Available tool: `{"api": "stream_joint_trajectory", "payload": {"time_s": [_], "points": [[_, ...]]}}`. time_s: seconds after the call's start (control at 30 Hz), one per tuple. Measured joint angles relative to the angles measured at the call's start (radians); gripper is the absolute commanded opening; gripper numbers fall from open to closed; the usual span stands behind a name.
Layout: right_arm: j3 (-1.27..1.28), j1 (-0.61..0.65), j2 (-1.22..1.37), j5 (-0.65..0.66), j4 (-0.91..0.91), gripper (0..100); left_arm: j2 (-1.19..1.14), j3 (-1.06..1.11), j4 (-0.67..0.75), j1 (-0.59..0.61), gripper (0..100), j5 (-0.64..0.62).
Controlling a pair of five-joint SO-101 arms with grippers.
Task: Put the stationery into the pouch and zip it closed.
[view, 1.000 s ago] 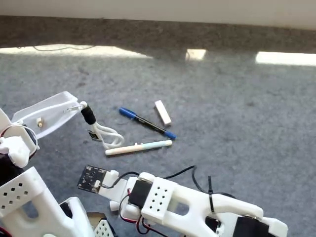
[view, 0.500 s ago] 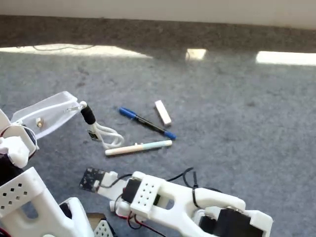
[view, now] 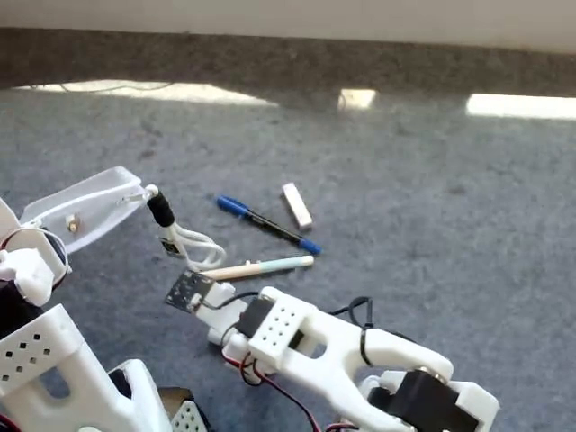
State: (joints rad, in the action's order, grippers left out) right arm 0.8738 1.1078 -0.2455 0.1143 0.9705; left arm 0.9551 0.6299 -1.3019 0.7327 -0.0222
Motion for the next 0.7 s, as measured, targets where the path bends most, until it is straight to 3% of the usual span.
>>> {"api": "stream_joint_trajectory", "payload": {"time_s": [0.23, 0.43, 0.7], "points": [[-0.017, -0.107, 0.002, 0.078, 0.015, 5.4, 0.000, 0.000, 0.000, 0.000, 1, 0.000], [-0.106, -0.115, 0.002, 0.069, 0.138, 22.6, 0.000, 0.000, 0.000, 0.000, 1, 0.000], [-0.157, -0.115, 0.002, 0.052, 0.103, 22.8, 0.000, 0.000, 0.000, 0.000, 1, 0.000]]}}
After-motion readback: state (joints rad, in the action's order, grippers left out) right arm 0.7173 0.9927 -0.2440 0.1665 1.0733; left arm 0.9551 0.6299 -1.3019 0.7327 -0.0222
